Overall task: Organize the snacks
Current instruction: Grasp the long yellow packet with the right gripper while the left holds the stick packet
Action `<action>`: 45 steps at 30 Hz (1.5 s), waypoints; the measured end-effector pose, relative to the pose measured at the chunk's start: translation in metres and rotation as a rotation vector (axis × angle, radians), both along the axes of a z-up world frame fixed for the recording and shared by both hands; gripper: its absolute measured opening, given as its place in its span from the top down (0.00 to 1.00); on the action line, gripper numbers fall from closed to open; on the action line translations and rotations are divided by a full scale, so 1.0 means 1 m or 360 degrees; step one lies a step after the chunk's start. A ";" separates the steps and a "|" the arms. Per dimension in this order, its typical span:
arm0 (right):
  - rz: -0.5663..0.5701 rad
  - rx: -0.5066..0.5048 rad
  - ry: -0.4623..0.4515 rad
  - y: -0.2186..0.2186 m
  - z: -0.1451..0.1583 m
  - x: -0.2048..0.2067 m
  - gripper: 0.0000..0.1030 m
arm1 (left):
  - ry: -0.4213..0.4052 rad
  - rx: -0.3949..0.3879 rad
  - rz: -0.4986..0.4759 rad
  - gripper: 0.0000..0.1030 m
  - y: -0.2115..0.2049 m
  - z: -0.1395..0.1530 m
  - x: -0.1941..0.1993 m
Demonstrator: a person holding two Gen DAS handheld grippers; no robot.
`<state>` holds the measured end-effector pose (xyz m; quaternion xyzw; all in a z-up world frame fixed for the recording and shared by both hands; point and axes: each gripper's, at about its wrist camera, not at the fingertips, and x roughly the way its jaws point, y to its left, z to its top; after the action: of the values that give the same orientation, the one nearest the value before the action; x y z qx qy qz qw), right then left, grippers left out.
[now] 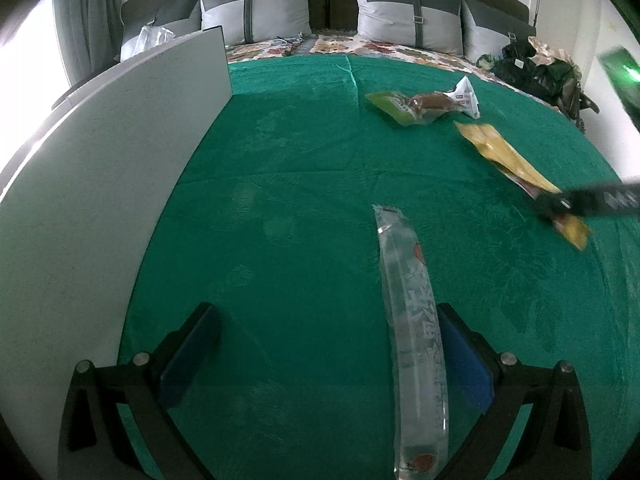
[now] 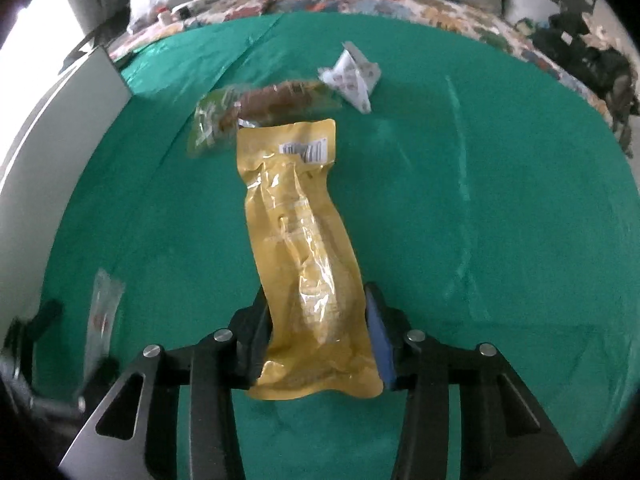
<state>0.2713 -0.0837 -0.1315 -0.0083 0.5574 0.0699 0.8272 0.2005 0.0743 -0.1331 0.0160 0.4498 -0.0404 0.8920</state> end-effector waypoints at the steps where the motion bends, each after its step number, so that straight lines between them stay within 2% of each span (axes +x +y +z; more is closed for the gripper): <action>1: 0.0015 0.0008 0.0007 -0.003 0.001 -0.005 0.57 | 0.0000 0.0000 0.0000 0.00 0.000 0.000 0.000; 8: 0.0092 0.0026 -0.0080 -0.028 0.008 -0.094 0.57 | 0.0000 0.0000 0.0000 0.00 0.000 0.000 0.000; 12: 0.0060 -0.0019 -0.0206 -0.038 -0.001 -0.147 0.56 | 0.0000 0.0000 0.0000 0.00 0.000 0.000 0.000; 14: 0.0044 -0.0028 -0.0300 -0.040 -0.005 -0.160 0.54 | 0.0000 0.0001 0.0001 0.00 0.000 0.000 0.000; 15: 0.0031 -0.0030 -0.0341 -0.040 -0.006 -0.163 0.54 | 0.0000 0.0001 0.0001 0.00 0.000 0.000 0.000; 18: 0.0026 -0.0039 -0.0359 -0.040 -0.009 -0.160 0.43 | 0.0000 0.0000 0.0001 0.00 0.000 0.000 0.000; 20: 0.0027 -0.0077 -0.0389 -0.038 -0.012 -0.157 0.29 | 0.0000 0.0000 0.0001 0.00 0.000 0.000 0.000; 23: -0.0007 -0.0054 -0.0450 -0.041 -0.015 -0.158 0.20 | 0.0000 0.0000 0.0001 0.00 0.000 0.000 0.000; 32: 0.0003 -0.0049 -0.0452 -0.037 -0.017 -0.155 0.14 | -0.0001 0.0000 0.0001 0.00 0.000 0.000 0.000; 45: 0.0002 -0.0051 -0.0453 -0.037 -0.017 -0.155 0.14 | -0.0001 0.0001 0.0002 0.00 0.000 0.001 -0.001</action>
<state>0.1161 -0.1210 -0.1486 -0.0316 0.4355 0.0597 0.8976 0.1999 0.0744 -0.1323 0.0161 0.4497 -0.0398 0.8922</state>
